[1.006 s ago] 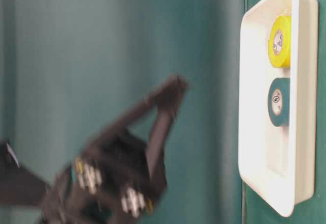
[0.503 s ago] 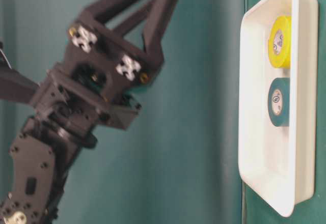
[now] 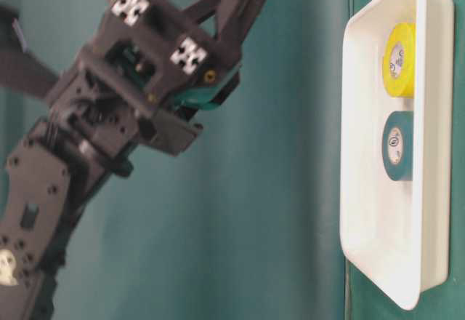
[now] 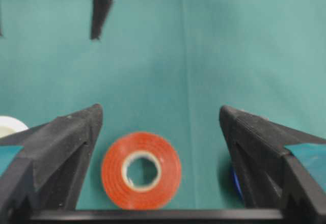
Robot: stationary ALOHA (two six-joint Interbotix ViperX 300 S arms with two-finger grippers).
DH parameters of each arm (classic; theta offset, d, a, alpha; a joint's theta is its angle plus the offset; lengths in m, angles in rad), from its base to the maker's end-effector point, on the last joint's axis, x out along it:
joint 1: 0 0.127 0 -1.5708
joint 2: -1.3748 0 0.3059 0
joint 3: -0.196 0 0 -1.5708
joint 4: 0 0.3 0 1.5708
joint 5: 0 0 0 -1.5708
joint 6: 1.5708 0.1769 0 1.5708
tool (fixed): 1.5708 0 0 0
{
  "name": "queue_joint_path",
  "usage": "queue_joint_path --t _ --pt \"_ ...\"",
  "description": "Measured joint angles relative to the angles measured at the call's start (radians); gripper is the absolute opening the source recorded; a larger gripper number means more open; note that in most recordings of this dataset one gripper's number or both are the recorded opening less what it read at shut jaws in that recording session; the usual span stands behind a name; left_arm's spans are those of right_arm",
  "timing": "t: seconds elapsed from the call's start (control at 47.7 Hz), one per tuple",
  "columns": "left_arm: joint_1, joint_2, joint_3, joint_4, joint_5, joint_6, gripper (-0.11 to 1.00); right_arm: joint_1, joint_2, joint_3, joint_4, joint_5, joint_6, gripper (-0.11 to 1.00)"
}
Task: Pick up the tape from a random location and place it into the white case.
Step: 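Move the open left gripper right over the orange-red tape roll, then lower the left gripper fingers into the orange-red roll's hole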
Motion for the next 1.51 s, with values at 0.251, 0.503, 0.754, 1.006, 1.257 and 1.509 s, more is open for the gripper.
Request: queue_joint_path --t 0.251,0.503,0.754,1.006,1.257,1.509 --pt "-0.011 0.078 -0.184 0.003 0.325 0.0 0.94 0.002 0.0 0.0 0.0 0.0 0.0 0.86" --pt "-0.011 0.118 -0.279 0.012 0.488 0.006 0.94 0.002 0.0 0.0 0.0 0.0 0.0 0.86" --pt "-0.012 0.12 -0.284 0.012 0.492 0.008 0.94 0.0 0.0 0.0 0.0 0.0 0.0 0.86" --pt "-0.015 0.12 -0.284 0.014 0.492 0.008 0.94 0.002 0.0 0.0 0.0 0.0 0.0 0.86" --pt "-0.015 0.12 -0.279 0.014 0.483 0.008 0.94 0.002 0.002 0.0 0.0 0.0 0.0 0.86" --pt "-0.015 0.12 -0.27 0.014 0.482 0.008 0.94 0.002 0.002 0.0 0.0 0.0 0.0 0.86"
